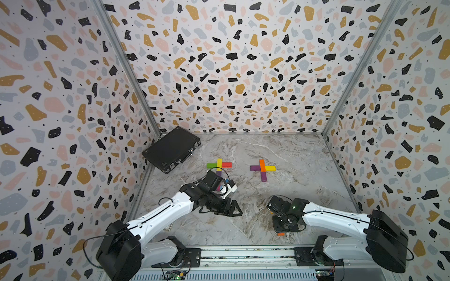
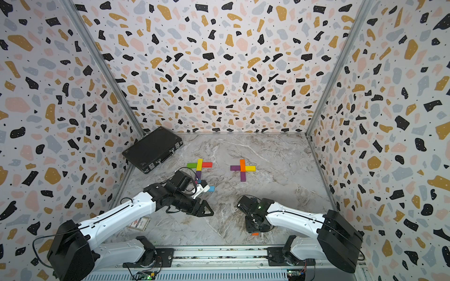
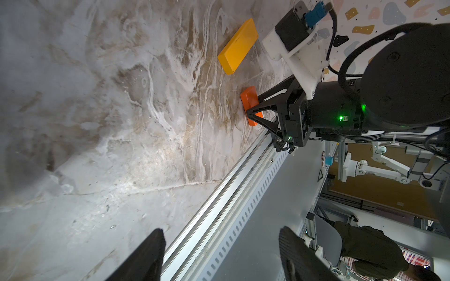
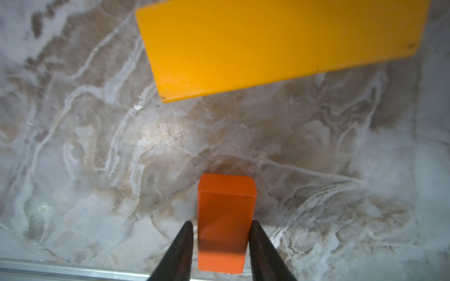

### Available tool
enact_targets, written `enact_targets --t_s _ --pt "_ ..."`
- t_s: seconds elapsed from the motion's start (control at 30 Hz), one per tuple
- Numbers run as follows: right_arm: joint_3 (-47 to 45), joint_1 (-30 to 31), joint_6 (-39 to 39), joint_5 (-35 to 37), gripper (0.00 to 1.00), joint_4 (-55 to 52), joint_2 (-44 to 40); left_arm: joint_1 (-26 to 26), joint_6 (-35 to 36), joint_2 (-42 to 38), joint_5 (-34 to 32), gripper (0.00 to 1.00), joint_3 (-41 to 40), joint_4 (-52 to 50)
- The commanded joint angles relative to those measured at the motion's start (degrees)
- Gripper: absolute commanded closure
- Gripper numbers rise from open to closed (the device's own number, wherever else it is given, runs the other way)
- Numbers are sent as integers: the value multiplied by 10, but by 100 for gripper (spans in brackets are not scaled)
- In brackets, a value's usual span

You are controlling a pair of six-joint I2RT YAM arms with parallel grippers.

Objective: Assemble the letter t with building blocks
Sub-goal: Pick up the building block from the center of the board.

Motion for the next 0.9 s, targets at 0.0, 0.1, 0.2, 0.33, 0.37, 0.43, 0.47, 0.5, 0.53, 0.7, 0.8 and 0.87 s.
enact_targets --t_s 0.0,0.1,0.2,0.33,0.37,0.43,0.47,0.5,0.53,0.7,0.8,0.87 --pt "1 3 1 13 64 -11 -5 -3 10 2 1 26 8 13" --pt "-2 3 3 17 64 -13 -7 -3 10 2 1 25 8 14" --pt "-1 3 3 18 65 -15 0 -3 11 3 1 25 7 15" --pt "2 3 1 19 69 -18 1 -3 12 2 1 25 6 18" --pt "3 3 0 20 69 -23 -4 -3 11 2 2 25 8 18" --pt "10 3 4 22 70 -38 -18 -3 11 3 2 25 11 18" --pt "15 3 6 23 70 -49 -29 -3 11 5 3 25 15 18" --pt "21 3 6 25 70 -61 -40 -3 10 5 3 25 18 19" --pt "30 3 6 31 70 -78 -52 -2 8 6 4 25 21 22" --pt "106 -12 -25 45 68 -132 -63 0 16 42 16 25 59 26" --pt "151 -44 -63 20 68 -136 -34 7 33 83 27 25 95 15" --pt "188 -76 -100 6 68 -141 -8 16 42 105 33 25 123 8"
